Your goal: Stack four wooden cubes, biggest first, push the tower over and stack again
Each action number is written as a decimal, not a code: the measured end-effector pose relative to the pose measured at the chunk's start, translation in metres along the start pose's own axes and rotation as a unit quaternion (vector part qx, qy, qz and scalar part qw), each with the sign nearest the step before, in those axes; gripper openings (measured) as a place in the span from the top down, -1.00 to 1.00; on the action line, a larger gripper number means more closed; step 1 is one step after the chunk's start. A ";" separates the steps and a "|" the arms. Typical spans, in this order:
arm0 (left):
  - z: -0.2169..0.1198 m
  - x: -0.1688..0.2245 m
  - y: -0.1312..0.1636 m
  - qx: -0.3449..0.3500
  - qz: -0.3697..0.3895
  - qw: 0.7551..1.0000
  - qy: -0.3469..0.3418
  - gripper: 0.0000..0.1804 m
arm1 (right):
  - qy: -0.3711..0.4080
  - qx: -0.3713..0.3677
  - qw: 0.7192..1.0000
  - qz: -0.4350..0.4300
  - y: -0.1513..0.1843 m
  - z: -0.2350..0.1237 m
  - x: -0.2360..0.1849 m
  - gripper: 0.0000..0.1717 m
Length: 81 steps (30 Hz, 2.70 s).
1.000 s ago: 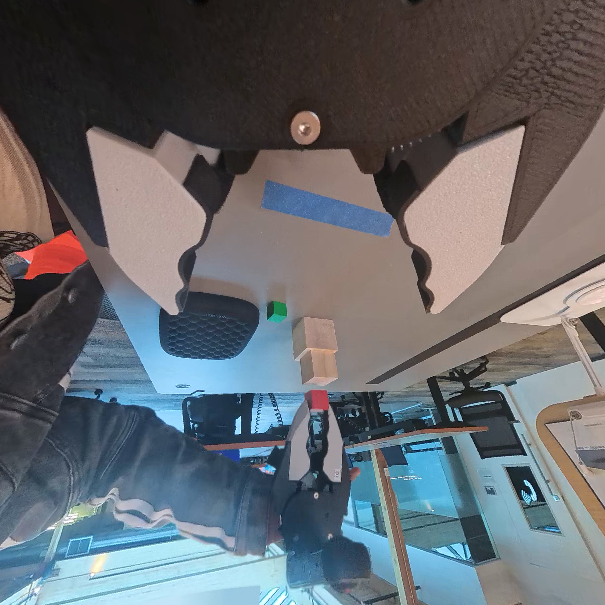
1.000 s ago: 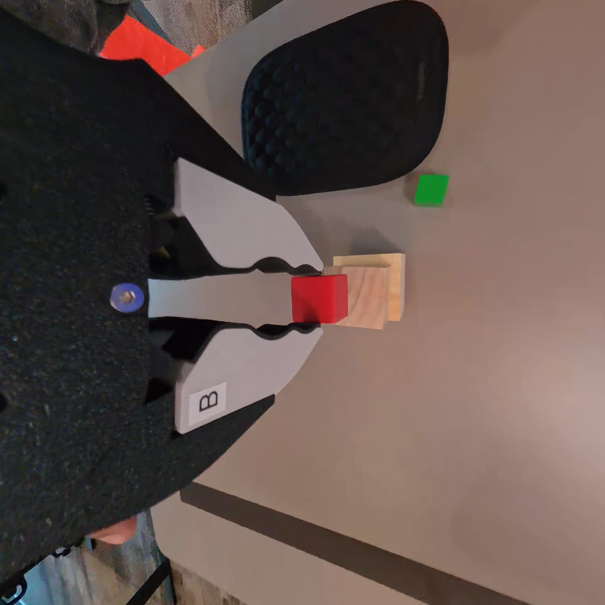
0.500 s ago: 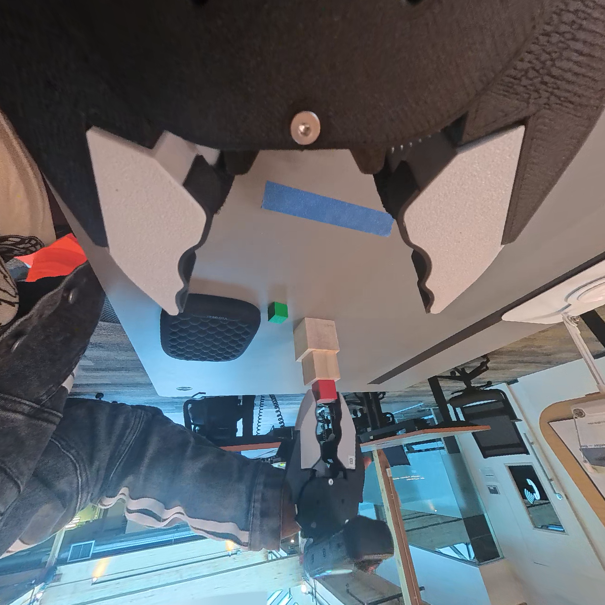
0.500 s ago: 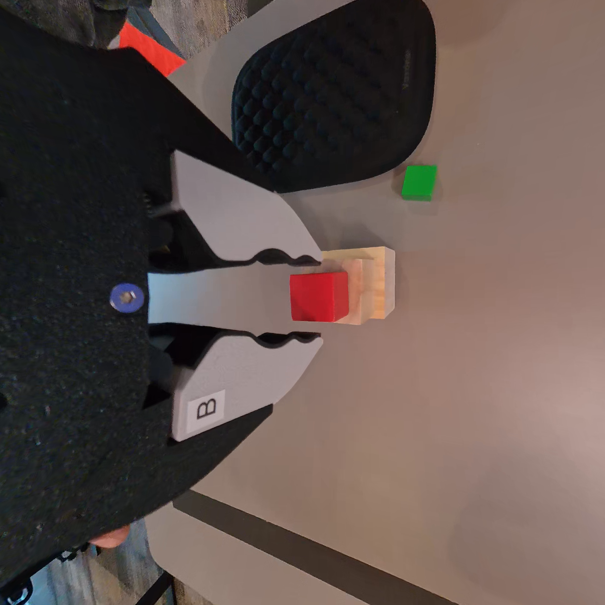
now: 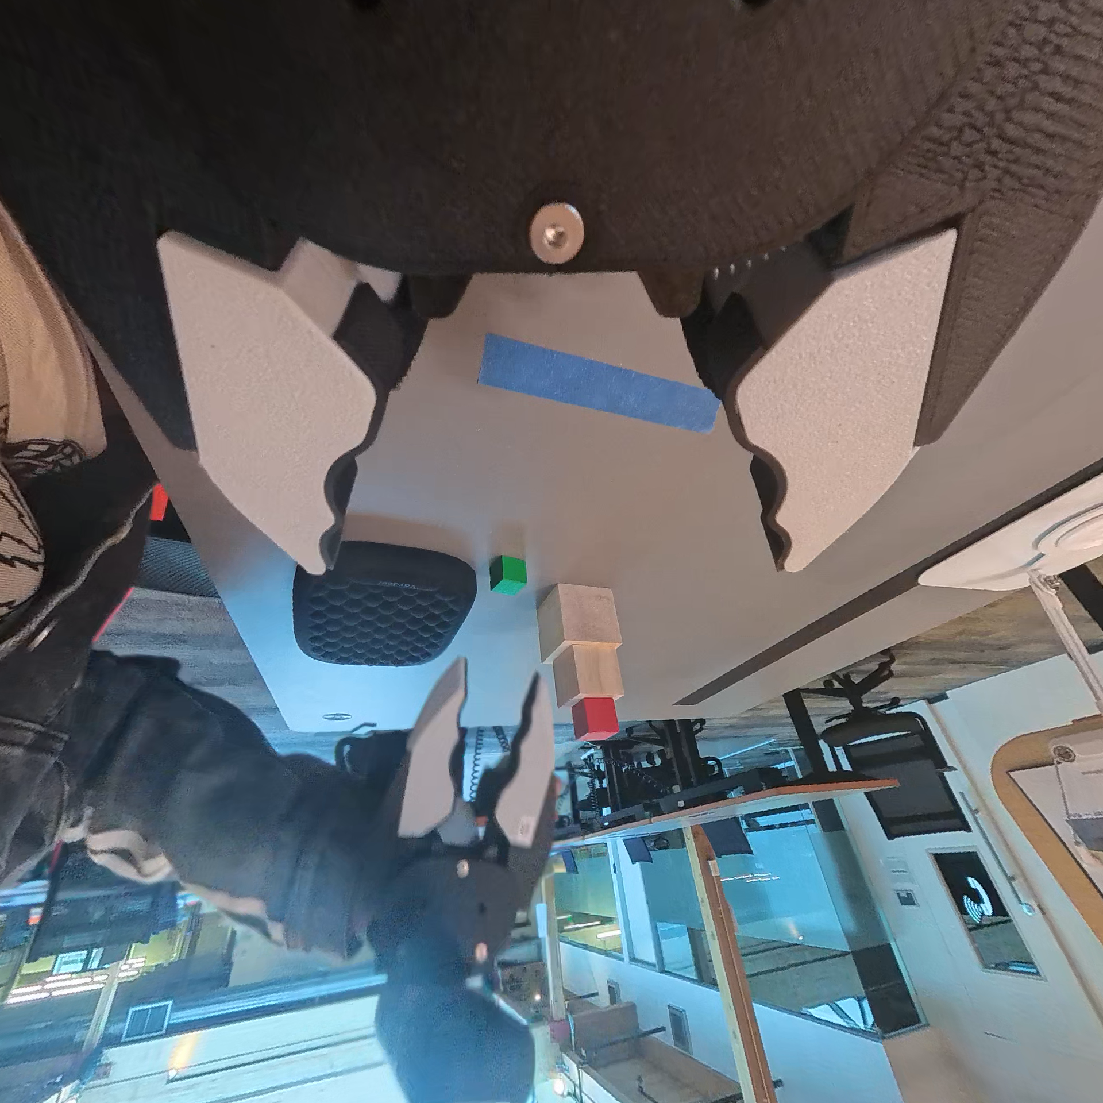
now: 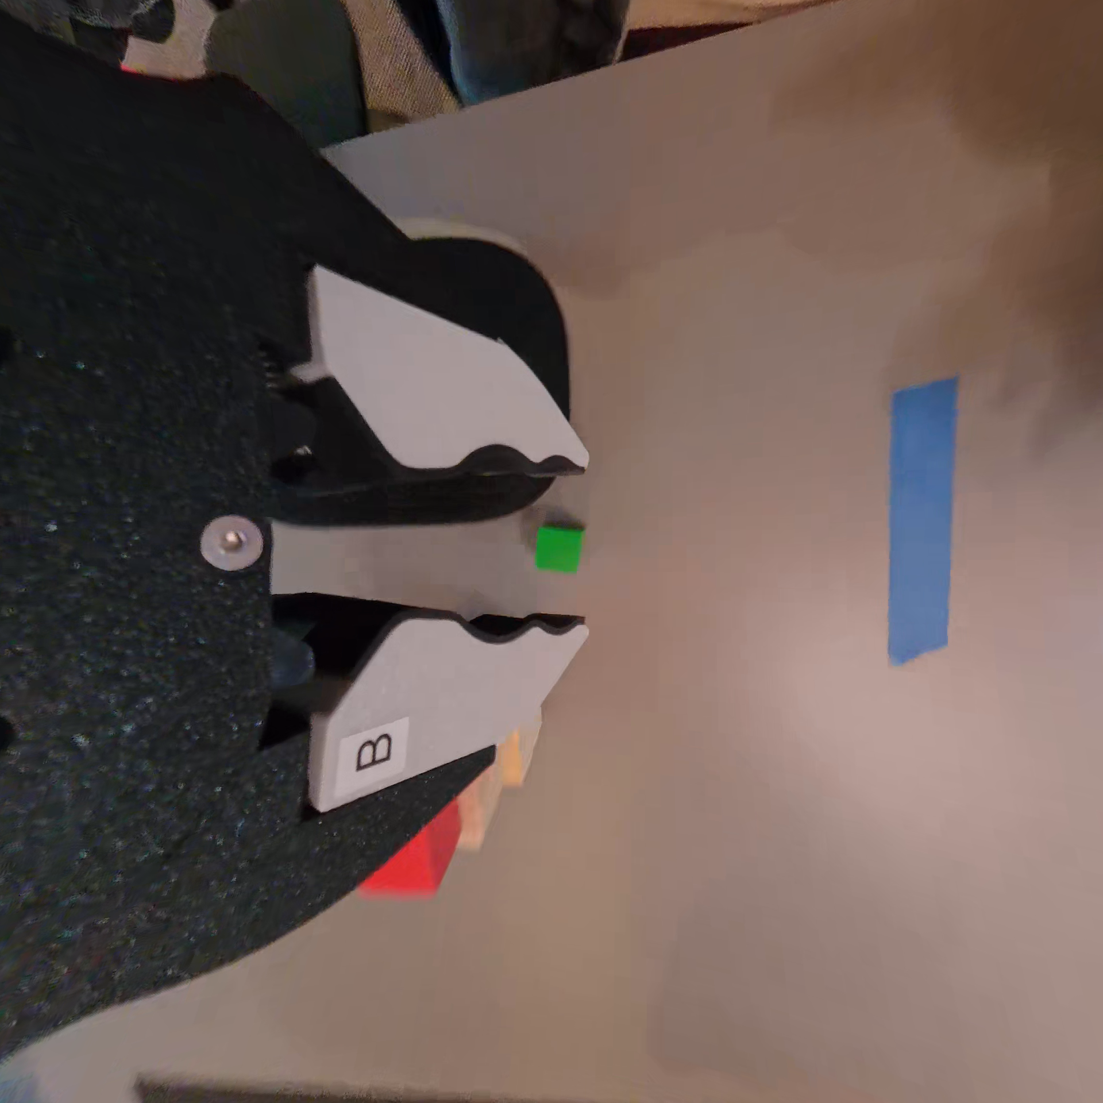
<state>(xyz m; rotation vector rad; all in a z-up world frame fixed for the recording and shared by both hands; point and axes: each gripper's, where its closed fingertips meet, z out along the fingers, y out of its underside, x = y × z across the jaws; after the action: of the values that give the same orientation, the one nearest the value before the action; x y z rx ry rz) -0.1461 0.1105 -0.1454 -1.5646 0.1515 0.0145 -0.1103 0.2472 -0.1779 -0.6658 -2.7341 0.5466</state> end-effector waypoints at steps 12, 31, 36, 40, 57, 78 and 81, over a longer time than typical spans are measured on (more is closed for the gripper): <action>0.000 0.001 0.001 -0.003 0.003 1.000 0.000 -0.44 | -0.011 -0.043 0.994 0.101 0.049 0.062 0.001 0.74; 0.000 0.002 0.002 -0.006 0.005 1.000 0.001 -0.44 | -0.027 -0.042 0.999 -0.020 0.040 -0.060 0.094 0.75; 0.000 0.001 0.001 -0.004 0.002 1.000 0.000 -0.44 | -0.046 -0.054 0.997 -0.003 0.043 -0.051 0.103 0.75; 0.000 0.002 0.002 -0.008 0.005 1.000 0.002 -0.44 | -0.057 -0.051 0.997 -0.003 0.041 -0.046 0.101 0.75; 0.000 0.001 0.001 -0.006 0.003 1.000 0.001 -0.44 | -0.025 -0.026 0.999 0.033 0.054 -0.056 0.101 0.52; 0.001 0.000 0.002 -0.005 0.002 1.000 -0.001 -0.44 | -0.028 0.014 0.997 0.069 0.077 0.002 0.085 1.00; 0.001 0.001 0.002 -0.006 0.004 1.000 0.000 -0.44 | -0.032 0.015 0.998 0.059 0.067 0.004 0.085 1.00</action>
<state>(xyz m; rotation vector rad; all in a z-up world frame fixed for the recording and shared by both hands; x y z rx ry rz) -0.1454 0.1117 -0.1473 -1.5768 0.1567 0.0216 -0.1592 0.3429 -0.1951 -0.8202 -2.7525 0.6447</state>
